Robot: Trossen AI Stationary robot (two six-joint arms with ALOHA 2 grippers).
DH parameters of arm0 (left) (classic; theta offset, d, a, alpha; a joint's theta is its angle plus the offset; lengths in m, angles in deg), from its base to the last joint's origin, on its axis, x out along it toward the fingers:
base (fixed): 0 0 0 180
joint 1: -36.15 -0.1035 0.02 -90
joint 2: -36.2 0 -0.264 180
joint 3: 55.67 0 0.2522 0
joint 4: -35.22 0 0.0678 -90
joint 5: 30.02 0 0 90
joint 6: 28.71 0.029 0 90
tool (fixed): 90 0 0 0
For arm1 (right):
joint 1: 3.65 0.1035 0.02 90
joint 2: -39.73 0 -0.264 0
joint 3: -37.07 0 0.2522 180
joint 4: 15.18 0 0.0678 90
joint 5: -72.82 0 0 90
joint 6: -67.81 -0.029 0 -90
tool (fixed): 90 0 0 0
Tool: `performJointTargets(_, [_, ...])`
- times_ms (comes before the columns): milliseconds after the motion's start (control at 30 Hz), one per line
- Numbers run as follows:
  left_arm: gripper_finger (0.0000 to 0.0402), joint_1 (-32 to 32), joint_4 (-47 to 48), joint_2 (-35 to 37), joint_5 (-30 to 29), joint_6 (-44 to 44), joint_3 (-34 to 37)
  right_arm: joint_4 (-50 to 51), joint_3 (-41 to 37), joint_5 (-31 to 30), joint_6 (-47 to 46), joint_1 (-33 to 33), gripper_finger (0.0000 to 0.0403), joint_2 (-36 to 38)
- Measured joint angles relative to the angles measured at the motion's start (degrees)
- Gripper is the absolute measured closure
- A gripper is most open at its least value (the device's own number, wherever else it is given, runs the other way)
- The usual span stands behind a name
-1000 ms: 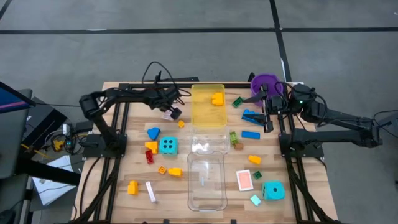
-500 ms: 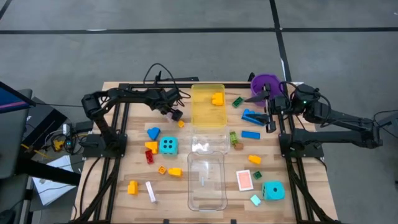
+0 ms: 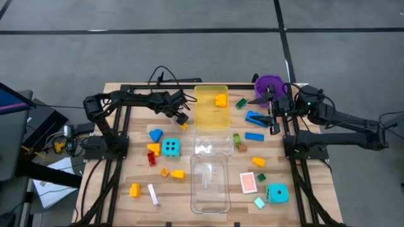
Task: Pick & Place Toys
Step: Put the red deck of cards into the top transparent bin
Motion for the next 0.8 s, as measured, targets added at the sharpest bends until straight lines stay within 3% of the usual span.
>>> performJointTargets(267, [0.0177,-0.1,0.1,0.0,-2.9,0.3,0.0,0.1,0.0,0.0,0.0,0.0,0.0154,0.0])
performJointTargets(500, [0.034,-0.1,0.3,0.1,-3.4,3.9,0.0,0.2,0.0,0.0,0.0,0.0,0.0154,0.0])
performJointTargets(800, [0.0342,-0.4,0.3,4.9,-4.3,7.8,0.0,0.3,0.0,0.0,0.0,0.0,0.0154,0.0])
